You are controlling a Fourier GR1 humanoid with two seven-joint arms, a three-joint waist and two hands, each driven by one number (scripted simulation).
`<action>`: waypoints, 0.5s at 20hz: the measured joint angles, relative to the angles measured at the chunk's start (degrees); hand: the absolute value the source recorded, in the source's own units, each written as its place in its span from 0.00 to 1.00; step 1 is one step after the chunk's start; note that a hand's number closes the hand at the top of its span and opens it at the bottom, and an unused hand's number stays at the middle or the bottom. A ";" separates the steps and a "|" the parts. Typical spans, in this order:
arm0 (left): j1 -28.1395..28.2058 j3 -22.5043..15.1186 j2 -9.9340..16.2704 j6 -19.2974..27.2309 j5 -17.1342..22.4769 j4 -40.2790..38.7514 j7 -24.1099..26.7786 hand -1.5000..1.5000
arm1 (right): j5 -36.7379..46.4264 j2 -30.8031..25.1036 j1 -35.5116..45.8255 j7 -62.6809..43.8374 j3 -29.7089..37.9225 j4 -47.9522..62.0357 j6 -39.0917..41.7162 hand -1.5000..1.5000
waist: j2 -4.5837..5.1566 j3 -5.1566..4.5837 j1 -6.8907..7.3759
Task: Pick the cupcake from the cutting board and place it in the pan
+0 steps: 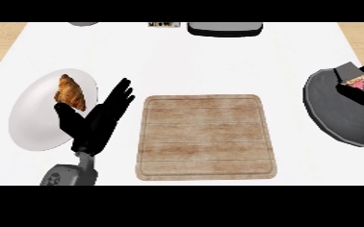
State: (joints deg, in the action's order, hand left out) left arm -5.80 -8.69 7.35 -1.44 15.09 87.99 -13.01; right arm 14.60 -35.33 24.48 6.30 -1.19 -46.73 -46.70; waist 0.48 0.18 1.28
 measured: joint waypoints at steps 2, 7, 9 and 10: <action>0.66 -0.79 -0.17 -0.01 -0.49 0.81 -0.07 0.50 | 0.18 -1.03 0.96 -0.78 0.33 5.76 2.76 0.00 | 0.16 -0.02 0.68; 0.18 -0.71 -0.22 -0.46 -0.66 0.56 0.14 0.50 | 0.93 -1.32 6.28 0.69 0.67 18.97 9.67 0.00 | 0.47 0.04 1.42; 0.06 -1.14 -0.76 0.01 -1.14 0.67 -0.02 0.50 | -0.07 -0.92 7.95 3.78 2.21 22.70 11.34 0.00 | 0.48 0.01 1.44; -0.24 -1.21 -1.07 0.31 -1.29 0.64 -0.19 0.50 | -1.05 -1.04 8.54 5.71 3.30 23.78 12.68 0.00 | 0.47 0.02 1.32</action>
State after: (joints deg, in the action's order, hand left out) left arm -6.04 -9.90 6.28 -1.13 13.80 88.63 -13.20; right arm 13.55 -36.37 33.02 12.02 2.11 -22.95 -34.02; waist 0.95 0.20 2.60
